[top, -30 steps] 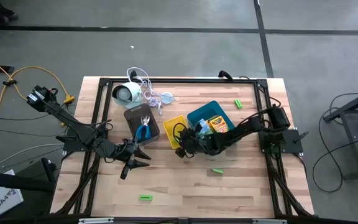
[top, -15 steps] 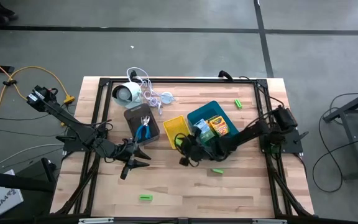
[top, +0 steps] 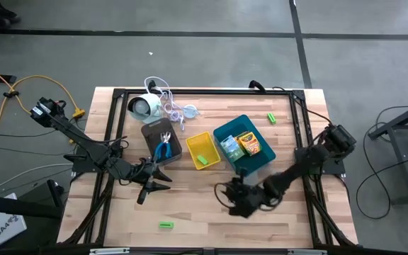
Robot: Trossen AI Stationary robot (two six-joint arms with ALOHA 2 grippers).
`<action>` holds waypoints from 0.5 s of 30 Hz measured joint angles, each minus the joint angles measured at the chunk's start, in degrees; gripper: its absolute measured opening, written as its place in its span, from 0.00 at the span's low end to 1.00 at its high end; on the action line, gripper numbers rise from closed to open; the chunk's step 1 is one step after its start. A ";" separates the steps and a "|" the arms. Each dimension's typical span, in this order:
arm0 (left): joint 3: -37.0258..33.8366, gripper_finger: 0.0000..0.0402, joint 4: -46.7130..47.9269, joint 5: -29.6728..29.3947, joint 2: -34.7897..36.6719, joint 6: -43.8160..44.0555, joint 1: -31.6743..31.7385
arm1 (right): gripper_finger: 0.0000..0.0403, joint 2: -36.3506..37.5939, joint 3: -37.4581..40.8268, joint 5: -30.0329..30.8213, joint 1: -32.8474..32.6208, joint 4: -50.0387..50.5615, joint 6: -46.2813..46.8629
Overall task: Pick & Place School Supplies
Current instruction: Put the green eraser into the yellow bin
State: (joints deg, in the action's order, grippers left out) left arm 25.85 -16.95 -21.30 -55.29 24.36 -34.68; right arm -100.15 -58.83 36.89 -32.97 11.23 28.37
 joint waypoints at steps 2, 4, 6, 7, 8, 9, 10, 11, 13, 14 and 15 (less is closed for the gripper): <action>0.00 0.31 0.00 0.00 0.00 0.00 -0.01 | 0.30 0.53 -0.08 -0.68 -1.95 4.51 4.98; 0.00 0.31 0.00 0.00 0.00 0.01 0.00 | 0.30 1.19 -0.08 -1.07 -3.80 9.33 8.35; 0.00 0.31 0.00 0.03 0.00 0.00 -0.01 | 0.30 1.33 -0.08 -1.39 -5.20 12.54 10.91; 0.00 0.31 0.00 0.03 0.00 0.00 0.00 | 0.30 1.37 -0.08 -1.82 -5.95 14.41 12.14; 0.00 0.31 0.00 0.03 0.00 0.01 -0.01 | 0.30 1.44 -0.08 -2.31 -6.60 16.18 13.17; 0.00 0.31 -0.01 0.05 0.00 0.02 -0.02 | 0.30 1.53 -0.08 -3.00 -7.14 17.51 14.05; 0.00 0.31 -0.03 0.03 0.00 0.02 0.00 | 0.30 1.57 -0.08 -4.09 -7.49 18.82 15.23; 0.00 0.31 -0.04 0.05 0.00 0.02 -0.02 | 0.30 1.57 -0.08 -5.38 -7.89 19.98 16.50; 0.00 0.31 -0.08 0.05 0.00 0.02 -0.02 | 0.30 1.57 -0.08 -7.75 -8.53 22.36 18.29; 0.00 0.31 -0.10 0.05 0.00 0.02 -0.01 | 0.30 1.57 -0.08 -8.69 -8.74 23.08 18.74; 0.00 0.31 -0.16 0.05 0.00 0.02 0.00 | 0.30 1.57 -0.08 -9.55 -9.01 23.76 19.32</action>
State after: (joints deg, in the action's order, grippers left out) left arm 25.85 -17.10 -21.26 -55.29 24.38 -34.68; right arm -98.59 -58.92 27.34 -41.97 35.00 47.70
